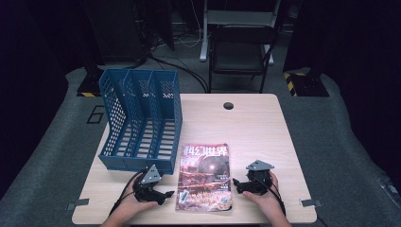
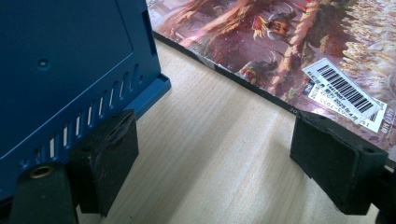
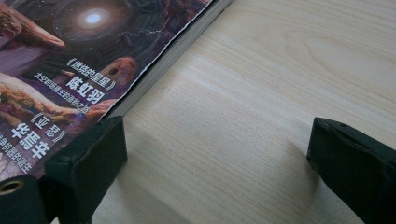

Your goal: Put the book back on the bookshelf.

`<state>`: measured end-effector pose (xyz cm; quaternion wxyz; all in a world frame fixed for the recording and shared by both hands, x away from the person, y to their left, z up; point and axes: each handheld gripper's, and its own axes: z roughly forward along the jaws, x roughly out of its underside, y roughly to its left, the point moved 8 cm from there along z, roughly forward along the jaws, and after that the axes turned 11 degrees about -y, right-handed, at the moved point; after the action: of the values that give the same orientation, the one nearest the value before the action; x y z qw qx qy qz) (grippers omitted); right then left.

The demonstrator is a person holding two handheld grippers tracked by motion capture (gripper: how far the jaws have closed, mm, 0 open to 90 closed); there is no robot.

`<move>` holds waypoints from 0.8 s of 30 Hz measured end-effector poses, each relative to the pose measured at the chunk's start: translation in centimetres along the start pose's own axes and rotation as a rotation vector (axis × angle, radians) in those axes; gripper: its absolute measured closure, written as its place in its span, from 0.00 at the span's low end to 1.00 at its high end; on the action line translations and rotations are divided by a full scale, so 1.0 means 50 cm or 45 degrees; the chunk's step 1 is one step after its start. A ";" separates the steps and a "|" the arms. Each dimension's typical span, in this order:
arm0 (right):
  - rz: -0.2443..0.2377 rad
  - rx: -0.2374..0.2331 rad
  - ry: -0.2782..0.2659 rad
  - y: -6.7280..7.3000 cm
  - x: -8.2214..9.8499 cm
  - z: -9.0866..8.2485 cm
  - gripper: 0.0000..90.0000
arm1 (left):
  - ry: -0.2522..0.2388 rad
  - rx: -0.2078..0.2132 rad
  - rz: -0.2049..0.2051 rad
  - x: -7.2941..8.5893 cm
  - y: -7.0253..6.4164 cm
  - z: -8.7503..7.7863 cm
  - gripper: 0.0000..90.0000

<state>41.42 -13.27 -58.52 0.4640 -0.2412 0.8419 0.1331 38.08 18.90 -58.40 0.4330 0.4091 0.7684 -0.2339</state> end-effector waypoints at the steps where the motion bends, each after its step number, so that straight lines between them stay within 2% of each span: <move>1: 0.000 0.000 0.000 0.000 0.000 0.000 0.05 | 0.000 0.000 0.000 0.000 0.000 0.000 0.17; 3: 0.000 0.000 0.000 0.000 0.000 0.000 0.05 | 0.001 -0.021 0.001 0.000 0.001 0.001 0.17; 12: 0.007 0.009 -0.005 -0.001 0.000 -0.001 0.07 | -0.001 -0.047 -0.020 -0.003 0.003 0.006 0.17; 15: -0.001 -0.004 -0.017 -0.002 -0.001 -0.002 0.09 | 0.003 -0.047 -0.024 -0.004 0.004 0.006 0.18; 16: -0.008 0.004 -0.017 -0.004 -0.001 -0.003 0.10 | -0.001 -0.050 -0.021 -0.004 0.004 0.007 0.18; 17: 0.012 0.018 -0.031 -0.004 -0.002 -0.004 0.13 | 0.001 -0.052 -0.021 -0.004 0.004 0.007 0.18; 21: 0.010 0.008 -0.042 -0.008 0.000 -0.011 0.19 | 0.011 -0.055 -0.015 -0.005 0.007 0.005 0.20; 22: 0.028 0.015 -0.038 -0.007 0.001 -0.012 0.19 | 0.021 -0.049 -0.026 -0.005 0.005 0.004 0.21; 23: 0.028 0.011 -0.030 -0.006 0.001 -0.014 0.22 | 0.005 -0.077 -0.025 -0.006 0.007 0.007 0.22; 24: 0.015 0.019 -0.032 -0.009 0.000 -0.016 0.24 | 0.027 -0.065 -0.027 -0.006 0.007 0.003 0.22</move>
<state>41.10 -14.00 -58.09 0.4755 -0.2309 0.8384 0.1326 38.54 18.85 -58.24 0.4325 0.3921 0.7830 -0.2146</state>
